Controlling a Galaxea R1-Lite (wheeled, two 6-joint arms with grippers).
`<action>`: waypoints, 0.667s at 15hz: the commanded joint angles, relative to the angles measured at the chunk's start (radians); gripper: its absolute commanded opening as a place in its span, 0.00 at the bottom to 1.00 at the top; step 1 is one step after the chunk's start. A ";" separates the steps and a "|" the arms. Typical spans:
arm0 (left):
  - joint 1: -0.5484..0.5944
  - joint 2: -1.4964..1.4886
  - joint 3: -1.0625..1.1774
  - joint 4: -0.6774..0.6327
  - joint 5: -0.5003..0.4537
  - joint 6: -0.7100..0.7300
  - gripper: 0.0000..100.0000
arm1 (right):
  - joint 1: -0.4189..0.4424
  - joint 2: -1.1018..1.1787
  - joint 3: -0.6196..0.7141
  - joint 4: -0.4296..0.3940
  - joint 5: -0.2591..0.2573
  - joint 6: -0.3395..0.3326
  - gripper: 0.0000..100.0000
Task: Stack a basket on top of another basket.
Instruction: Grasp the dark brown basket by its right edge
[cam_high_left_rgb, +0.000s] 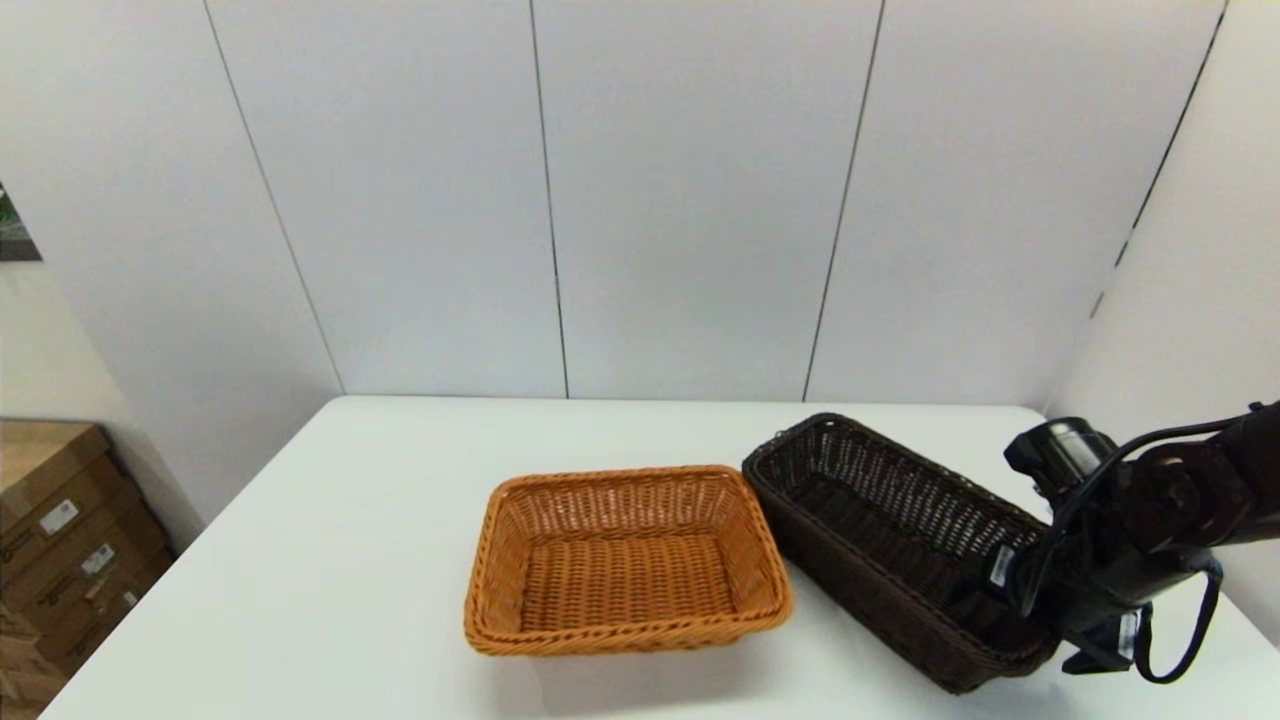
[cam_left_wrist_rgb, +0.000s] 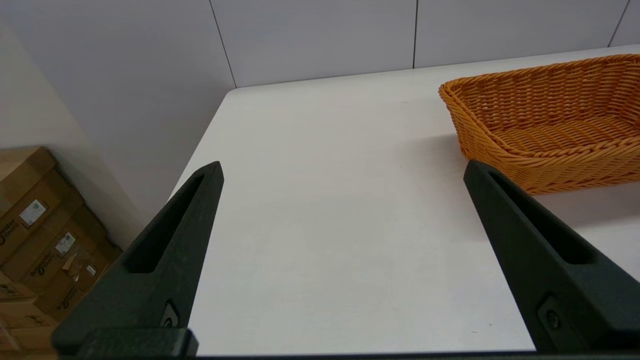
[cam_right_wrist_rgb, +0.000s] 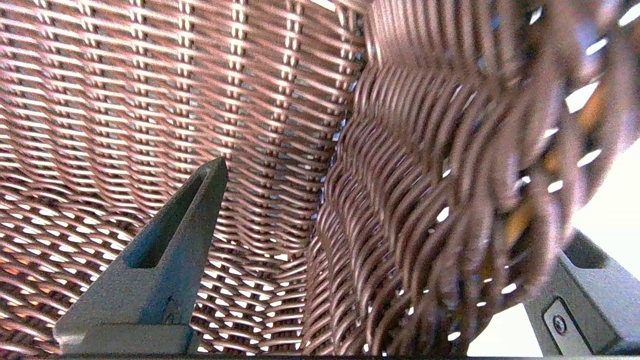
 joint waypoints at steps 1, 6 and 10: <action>-0.001 0.001 0.000 0.000 0.000 0.000 1.00 | -0.006 -0.008 -0.006 0.002 -0.001 0.013 0.00; 0.001 0.001 0.000 0.000 0.000 0.000 1.00 | -0.006 -0.008 -0.008 0.002 -0.026 0.015 0.00; -0.001 0.001 0.000 0.000 0.000 0.000 1.00 | -0.009 -0.022 -0.008 0.000 -0.024 0.016 0.00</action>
